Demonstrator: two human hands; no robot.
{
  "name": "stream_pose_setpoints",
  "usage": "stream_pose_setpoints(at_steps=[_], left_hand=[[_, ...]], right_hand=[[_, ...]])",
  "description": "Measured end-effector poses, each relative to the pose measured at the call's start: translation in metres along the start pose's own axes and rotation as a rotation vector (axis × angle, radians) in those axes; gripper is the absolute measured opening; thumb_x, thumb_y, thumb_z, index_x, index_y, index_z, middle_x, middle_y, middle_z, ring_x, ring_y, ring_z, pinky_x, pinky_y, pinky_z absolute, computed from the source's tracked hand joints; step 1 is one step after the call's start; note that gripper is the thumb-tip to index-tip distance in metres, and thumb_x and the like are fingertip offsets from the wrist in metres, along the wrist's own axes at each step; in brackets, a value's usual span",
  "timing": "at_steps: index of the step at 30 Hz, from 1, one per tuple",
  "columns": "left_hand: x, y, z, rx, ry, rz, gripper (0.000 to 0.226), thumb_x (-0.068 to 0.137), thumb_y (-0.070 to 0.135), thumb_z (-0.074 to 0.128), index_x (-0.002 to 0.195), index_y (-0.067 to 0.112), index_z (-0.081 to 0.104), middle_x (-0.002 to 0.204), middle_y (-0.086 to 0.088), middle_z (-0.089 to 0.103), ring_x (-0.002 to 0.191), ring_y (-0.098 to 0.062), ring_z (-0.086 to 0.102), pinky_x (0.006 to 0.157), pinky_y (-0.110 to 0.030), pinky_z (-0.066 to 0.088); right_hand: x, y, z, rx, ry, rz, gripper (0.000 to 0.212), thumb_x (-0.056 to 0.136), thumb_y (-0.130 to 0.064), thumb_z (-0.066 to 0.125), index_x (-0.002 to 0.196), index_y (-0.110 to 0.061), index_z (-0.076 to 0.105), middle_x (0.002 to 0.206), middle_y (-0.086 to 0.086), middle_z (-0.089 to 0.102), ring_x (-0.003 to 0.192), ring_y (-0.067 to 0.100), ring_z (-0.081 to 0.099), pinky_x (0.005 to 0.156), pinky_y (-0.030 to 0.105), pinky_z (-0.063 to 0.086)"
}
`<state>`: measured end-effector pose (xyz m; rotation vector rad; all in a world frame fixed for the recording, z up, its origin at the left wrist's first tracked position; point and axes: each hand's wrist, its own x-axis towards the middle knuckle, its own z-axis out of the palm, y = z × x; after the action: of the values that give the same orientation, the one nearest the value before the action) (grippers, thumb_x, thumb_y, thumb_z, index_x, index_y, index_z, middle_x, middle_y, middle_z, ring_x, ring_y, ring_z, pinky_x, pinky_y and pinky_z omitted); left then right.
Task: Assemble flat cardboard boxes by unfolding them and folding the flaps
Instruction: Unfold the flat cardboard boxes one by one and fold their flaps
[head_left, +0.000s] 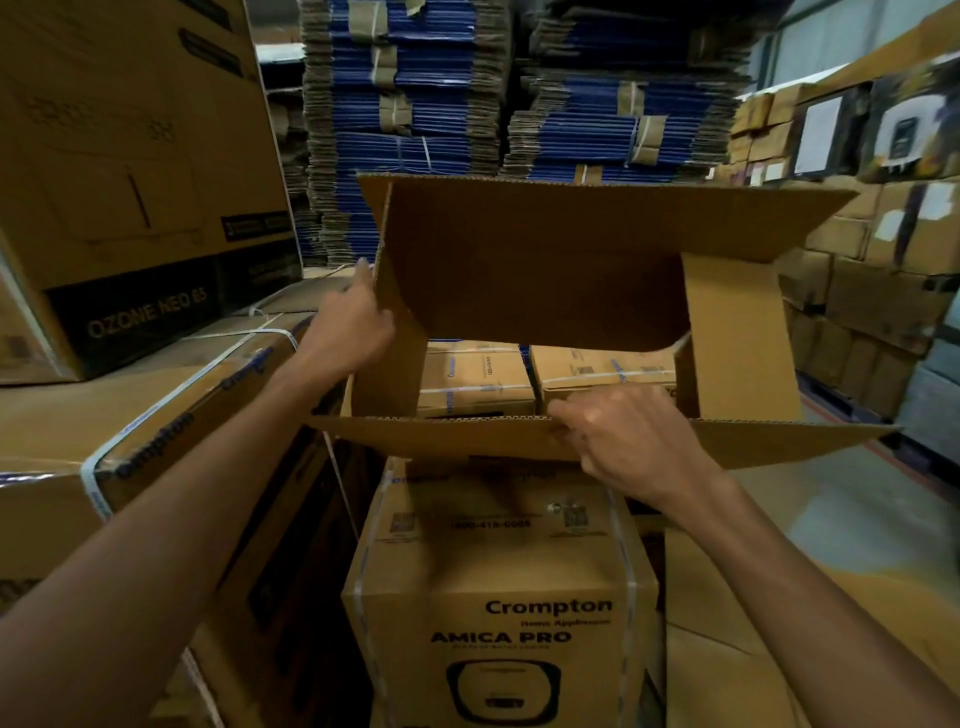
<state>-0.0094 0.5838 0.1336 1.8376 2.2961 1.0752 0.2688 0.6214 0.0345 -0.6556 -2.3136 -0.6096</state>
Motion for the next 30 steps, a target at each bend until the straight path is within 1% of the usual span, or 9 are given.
stream_pose_setpoints(at_steps=[5,8,11,13,16,19,22,27,30], left_hand=[[-0.032,-0.019,0.004,-0.075,0.014,-0.069,0.071,0.103,0.007,0.05,0.161,0.028,0.015,0.103,-0.009,0.065,0.067,-0.011,0.06,0.051,-0.021,0.045],[-0.042,-0.02,0.003,-0.061,-0.004,-0.131,0.066,0.107,0.016,0.045,0.161,0.029,0.011,0.088,-0.004,0.061,0.063,-0.02,0.064,0.047,-0.027,0.048],[-0.044,-0.014,0.004,-0.044,-0.023,-0.113,0.068,0.109,0.016,0.04,0.162,0.023,-0.002,0.078,-0.008,0.059,0.061,-0.021,0.06,0.049,-0.026,0.045],[-0.041,-0.009,0.004,-0.02,-0.024,-0.091,0.069,0.109,0.016,0.04,0.162,0.018,-0.005,0.078,-0.012,0.061,0.059,-0.019,0.059,0.048,-0.024,0.042],[-0.037,-0.004,0.006,0.007,-0.018,-0.115,0.067,0.108,0.015,0.042,0.161,0.017,0.0,0.078,-0.012,0.06,0.058,-0.018,0.058,0.046,-0.023,0.04],[-0.034,-0.002,0.01,0.013,-0.008,-0.137,0.065,0.108,0.014,0.042,0.16,0.017,0.004,0.079,-0.012,0.058,0.059,-0.019,0.058,0.046,-0.024,0.04],[-0.03,-0.003,0.007,0.009,-0.006,-0.141,0.064,0.108,0.014,0.042,0.16,0.014,0.006,0.086,-0.015,0.059,0.063,-0.019,0.056,0.049,-0.026,0.037],[-0.028,-0.003,0.004,0.02,-0.005,-0.114,0.063,0.107,0.012,0.044,0.16,0.009,0.009,0.073,-0.012,0.056,0.054,-0.017,0.051,0.043,-0.023,0.035],[-0.023,-0.004,0.004,0.03,-0.012,-0.107,0.061,0.108,0.013,0.044,0.159,0.008,0.011,0.072,-0.011,0.055,0.056,-0.019,0.052,0.046,-0.024,0.035]], right_hand=[[0.01,0.003,-0.007,0.001,-0.103,0.012,0.007,0.089,-0.022,0.075,0.094,-0.018,0.074,0.072,-0.002,0.07,0.061,0.016,0.066,0.057,0.033,0.058],[0.024,0.008,-0.02,-0.013,-0.326,0.111,0.031,0.094,-0.047,0.064,0.115,-0.025,0.071,0.094,-0.003,0.074,0.086,0.016,0.07,0.074,0.037,0.059],[0.041,0.018,-0.047,0.419,-0.645,0.331,0.049,0.086,-0.067,0.048,0.113,-0.033,0.069,0.109,-0.004,0.071,0.099,0.015,0.067,0.089,0.041,0.058],[0.051,0.039,-0.058,0.621,-0.661,0.469,0.051,0.092,-0.065,0.039,0.117,-0.03,0.067,0.114,-0.002,0.068,0.096,0.014,0.067,0.085,0.038,0.059],[0.053,0.073,-0.051,0.287,-0.738,0.649,0.051,0.101,-0.054,0.046,0.139,-0.021,0.055,0.111,0.001,0.063,0.086,0.019,0.068,0.065,0.027,0.053],[0.044,0.092,-0.035,-0.085,-0.96,0.734,0.048,0.101,-0.042,0.057,0.144,-0.02,0.052,0.125,0.003,0.06,0.1,0.02,0.064,0.075,0.031,0.05],[0.035,0.106,-0.027,-0.228,-0.979,0.765,0.041,0.103,-0.035,0.05,0.142,-0.021,0.051,0.12,0.004,0.058,0.113,0.024,0.058,0.087,0.036,0.049],[0.028,0.11,-0.051,-0.352,-0.815,0.738,0.017,0.098,-0.036,0.06,0.102,-0.02,0.06,0.087,-0.002,0.055,0.09,0.019,0.057,0.083,0.039,0.045],[0.024,0.133,-0.073,-0.502,-0.624,0.8,0.024,0.098,-0.037,0.059,0.084,-0.018,0.052,0.081,0.002,0.054,0.079,0.02,0.057,0.085,0.042,0.05]])
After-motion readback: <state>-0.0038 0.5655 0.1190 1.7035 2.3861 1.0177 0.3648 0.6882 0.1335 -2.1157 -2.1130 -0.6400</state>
